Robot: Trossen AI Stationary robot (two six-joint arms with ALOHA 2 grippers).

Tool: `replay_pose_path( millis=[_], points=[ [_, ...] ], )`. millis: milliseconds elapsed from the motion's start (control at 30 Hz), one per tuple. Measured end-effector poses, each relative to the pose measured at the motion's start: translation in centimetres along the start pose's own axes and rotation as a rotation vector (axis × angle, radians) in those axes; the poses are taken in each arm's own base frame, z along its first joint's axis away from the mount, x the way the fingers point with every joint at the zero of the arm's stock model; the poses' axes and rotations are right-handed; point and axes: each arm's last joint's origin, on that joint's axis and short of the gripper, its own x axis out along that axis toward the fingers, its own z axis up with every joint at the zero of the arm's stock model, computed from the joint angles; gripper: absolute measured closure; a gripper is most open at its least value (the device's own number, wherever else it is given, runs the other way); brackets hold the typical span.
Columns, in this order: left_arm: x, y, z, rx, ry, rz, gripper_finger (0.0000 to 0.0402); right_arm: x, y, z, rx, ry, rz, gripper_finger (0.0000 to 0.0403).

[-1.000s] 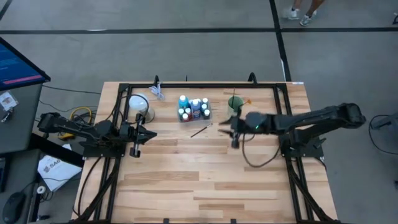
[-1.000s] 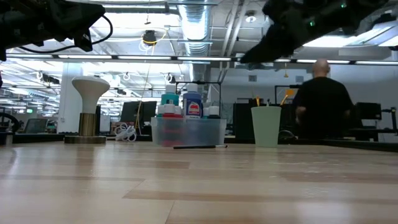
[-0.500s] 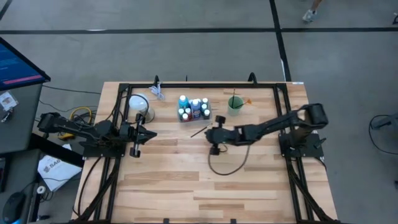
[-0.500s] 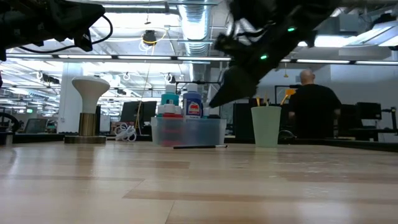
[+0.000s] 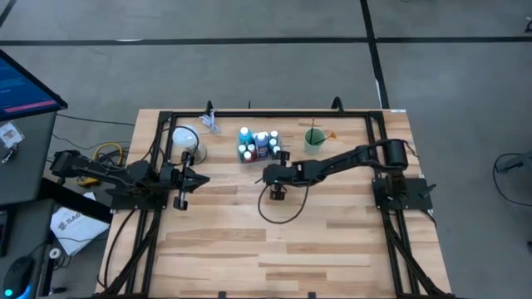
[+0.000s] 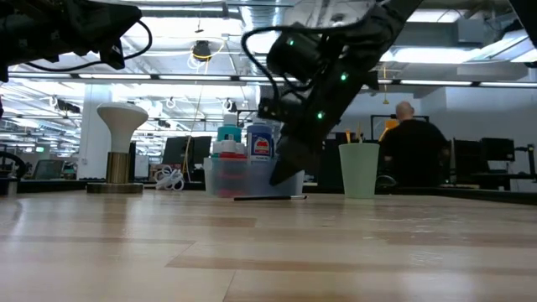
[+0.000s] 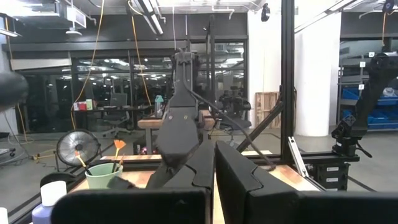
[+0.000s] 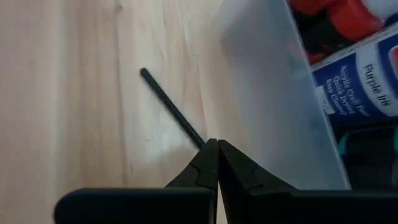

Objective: Pick & Place Paint Supplies
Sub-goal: Put the silver paint brush into the cup

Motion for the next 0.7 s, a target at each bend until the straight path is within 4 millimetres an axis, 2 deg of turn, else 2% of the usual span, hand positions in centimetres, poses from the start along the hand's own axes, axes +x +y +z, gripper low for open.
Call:
replay_pose_path(
  millis=[467, 700],
  points=[
    [0.0, 0.0, 0.0, 0.000, 0.000, 0.000, 0.0400, 0.9, -1.3, -0.7, 0.030, 0.051, -0.069, 0.0403],
    [0.0, 0.0, 0.0, 0.000, 0.001, 0.000, 0.0400, 2.9, 0.1, -1.7, 0.037, 0.086, -0.080, 0.0403]
  ],
)
